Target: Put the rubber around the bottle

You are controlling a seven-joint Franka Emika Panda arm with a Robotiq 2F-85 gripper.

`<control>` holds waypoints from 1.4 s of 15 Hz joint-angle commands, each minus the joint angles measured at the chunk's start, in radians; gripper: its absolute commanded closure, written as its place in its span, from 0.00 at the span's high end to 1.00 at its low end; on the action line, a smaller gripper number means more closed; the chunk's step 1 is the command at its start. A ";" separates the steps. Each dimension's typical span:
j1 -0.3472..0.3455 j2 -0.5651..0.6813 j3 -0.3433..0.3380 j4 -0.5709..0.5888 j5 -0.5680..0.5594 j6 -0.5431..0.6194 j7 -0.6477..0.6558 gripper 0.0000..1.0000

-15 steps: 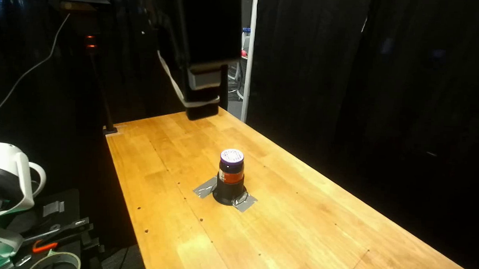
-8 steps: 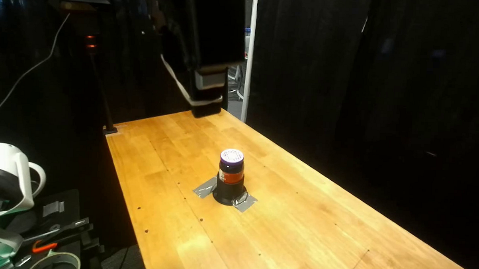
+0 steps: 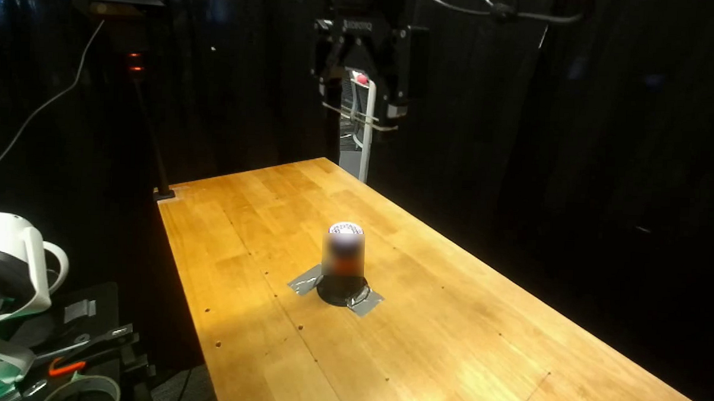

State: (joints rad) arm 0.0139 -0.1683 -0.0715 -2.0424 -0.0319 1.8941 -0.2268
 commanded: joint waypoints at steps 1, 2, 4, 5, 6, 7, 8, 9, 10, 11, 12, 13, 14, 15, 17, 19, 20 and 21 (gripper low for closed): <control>0.002 0.205 0.035 0.172 0.007 0.083 0.034 1.00; 0.003 0.244 0.046 0.193 -0.004 0.114 0.058 1.00; 0.006 0.315 0.060 0.232 -0.013 0.113 0.071 1.00; 0.008 0.346 0.067 0.238 -0.005 0.119 0.081 1.00; 0.013 0.374 0.075 0.245 -0.004 0.108 0.092 1.00; 0.015 0.397 0.081 0.255 -0.002 0.096 0.096 1.00; 0.022 0.417 0.089 0.258 -0.007 0.088 0.114 1.00; 0.031 0.434 0.095 0.260 -0.018 0.089 0.128 1.00; 0.040 0.451 0.101 0.265 -0.026 0.082 0.147 1.00; 0.051 0.466 0.104 0.267 -0.037 0.091 0.171 1.00; 0.063 0.479 0.108 0.269 -0.047 0.108 0.190 1.00; 0.075 0.491 0.110 0.273 -0.063 0.115 0.217 1.00; 0.089 0.504 0.109 0.276 -0.084 0.121 0.251 1.00; 0.098 0.518 0.111 0.284 -0.090 0.113 0.271 1.00; 0.119 0.543 0.110 0.283 -0.102 0.116 0.332 1.00; 0.137 0.570 0.106 0.275 -0.123 0.145 0.380 1.00; 0.143 0.587 0.104 0.277 -0.132 0.146 0.397 1.00; 0.148 0.600 0.102 0.276 -0.141 0.156 0.411 1.00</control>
State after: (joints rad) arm 0.1460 0.3837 0.0350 -1.7970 -0.1392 2.0301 0.1261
